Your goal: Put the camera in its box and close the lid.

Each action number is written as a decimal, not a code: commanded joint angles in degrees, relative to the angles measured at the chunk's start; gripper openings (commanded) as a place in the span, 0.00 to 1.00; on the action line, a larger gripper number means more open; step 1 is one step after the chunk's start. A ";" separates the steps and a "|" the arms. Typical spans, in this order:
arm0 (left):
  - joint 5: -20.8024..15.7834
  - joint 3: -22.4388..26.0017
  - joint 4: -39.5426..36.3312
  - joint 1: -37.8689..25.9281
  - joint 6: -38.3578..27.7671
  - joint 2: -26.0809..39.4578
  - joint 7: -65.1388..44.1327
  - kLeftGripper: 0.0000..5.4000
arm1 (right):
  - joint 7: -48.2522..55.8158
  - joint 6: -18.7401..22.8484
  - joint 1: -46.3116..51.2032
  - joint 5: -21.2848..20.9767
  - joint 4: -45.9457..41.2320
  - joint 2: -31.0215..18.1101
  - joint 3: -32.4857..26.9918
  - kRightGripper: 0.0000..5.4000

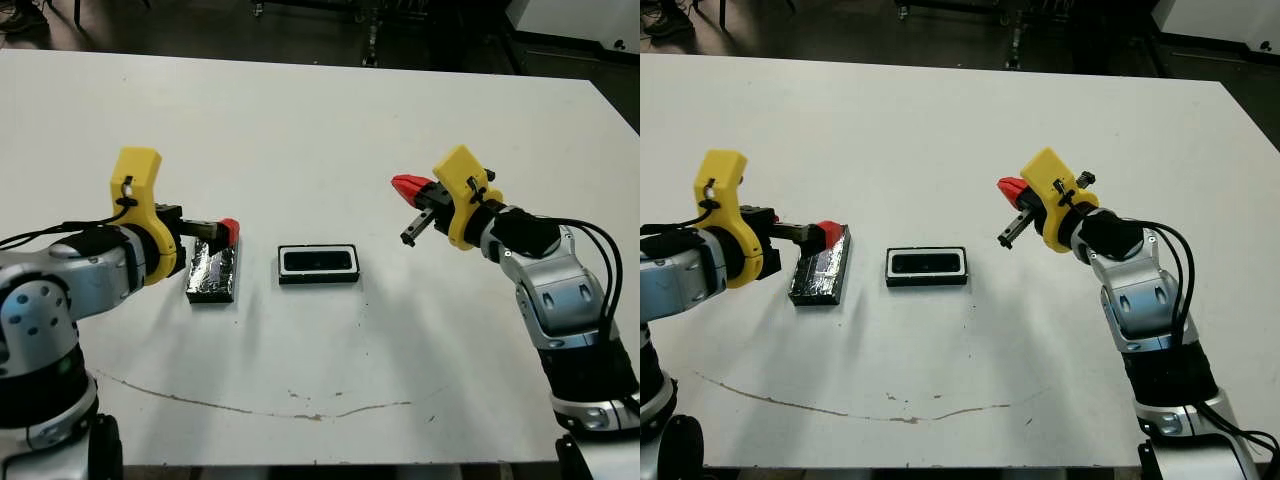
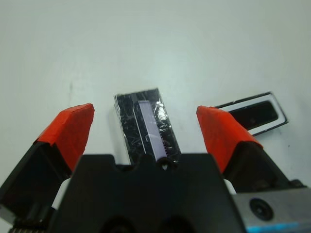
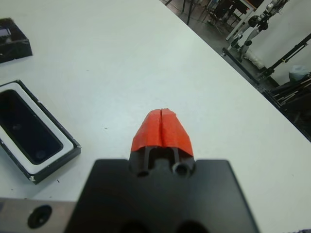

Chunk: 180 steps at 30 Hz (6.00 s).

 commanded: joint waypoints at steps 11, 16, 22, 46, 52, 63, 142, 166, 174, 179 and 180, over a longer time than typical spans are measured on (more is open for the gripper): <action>0.10 -2.64 2.49 0.04 0.58 -0.44 2.23 1.00 | -0.62 -1.35 1.90 0.07 0.21 -0.36 0.91 0.00; 1.17 -0.66 1.41 1.13 0.58 -4.67 5.23 1.00 | -0.38 -2.05 2.08 -0.41 0.00 -0.77 1.28 0.00; 2.54 0.21 0.10 2.80 0.58 -6.70 5.76 1.00 | -0.27 -1.66 2.45 0.30 -0.01 -0.39 0.94 0.00; 10.60 -3.27 -2.80 5.48 0.58 -6.63 1.37 1.00 | 0.04 -1.79 2.98 1.99 0.03 -0.63 1.13 0.00; 11.78 -3.05 -2.70 6.07 0.58 -7.08 -0.01 1.00 | 0.19 -2.24 2.83 2.20 0.33 -0.66 1.19 0.00; 13.75 -2.58 -3.13 8.00 0.58 -8.63 -0.47 1.00 | 0.48 -2.63 2.78 2.81 0.74 -0.49 0.97 0.00; 30.35 -25.71 34.17 -16.72 -58.01 23.42 -77.95 0.59 | 0.31 -2.50 -0.21 7.16 7.13 -3.52 -7.47 0.00; 35.51 -30.18 42.29 -15.74 -63.45 18.65 -84.59 0.59 | 0.95 -4.05 -1.67 9.36 10.68 -3.43 -9.00 0.00; 36.27 -30.85 42.90 -13.68 -66.07 17.42 -85.16 0.59 | 1.51 -2.85 -2.06 11.55 11.78 -2.91 -9.95 0.00; 37.38 -32.15 44.91 -13.48 -67.20 16.44 -86.29 0.59 | 1.78 -2.88 -1.98 12.49 11.36 -3.28 -10.05 0.00; 37.40 -32.21 45.42 -13.44 -67.40 16.15 -86.44 0.59 | 1.89 -3.07 -1.99 12.65 11.42 -3.29 -10.09 0.00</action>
